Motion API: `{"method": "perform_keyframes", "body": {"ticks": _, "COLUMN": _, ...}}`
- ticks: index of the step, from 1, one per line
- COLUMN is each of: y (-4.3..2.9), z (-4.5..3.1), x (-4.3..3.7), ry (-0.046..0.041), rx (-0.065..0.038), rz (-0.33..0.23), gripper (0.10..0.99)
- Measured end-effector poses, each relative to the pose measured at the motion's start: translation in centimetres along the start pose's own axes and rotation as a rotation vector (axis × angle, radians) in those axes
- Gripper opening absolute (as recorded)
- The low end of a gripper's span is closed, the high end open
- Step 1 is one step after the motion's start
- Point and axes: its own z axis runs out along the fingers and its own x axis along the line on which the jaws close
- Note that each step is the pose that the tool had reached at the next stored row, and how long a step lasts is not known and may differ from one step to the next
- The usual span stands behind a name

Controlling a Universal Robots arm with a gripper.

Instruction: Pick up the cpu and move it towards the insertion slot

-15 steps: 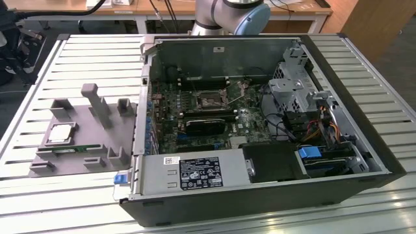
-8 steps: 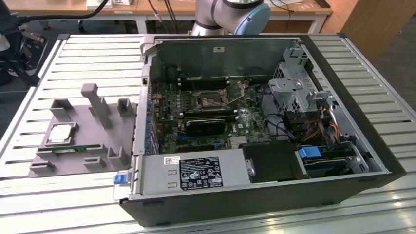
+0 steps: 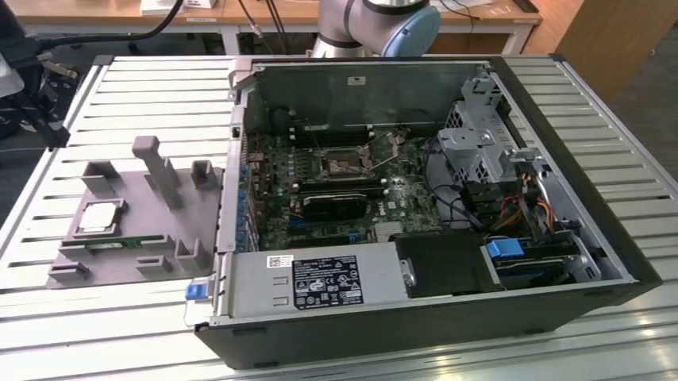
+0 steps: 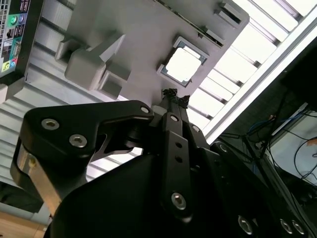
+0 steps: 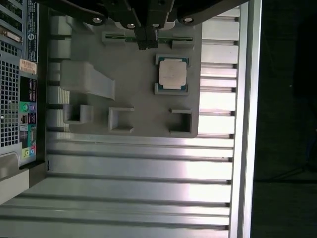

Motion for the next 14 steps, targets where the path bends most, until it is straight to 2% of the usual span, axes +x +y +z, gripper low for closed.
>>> {"method": "perform_keyframes", "body": {"ticks": 14, "y": -0.07, "z": 1.98, "x": 0.14, "ry": -0.0093, "rx": 0.000, "rz": 0.000, "gripper": 0.102}}
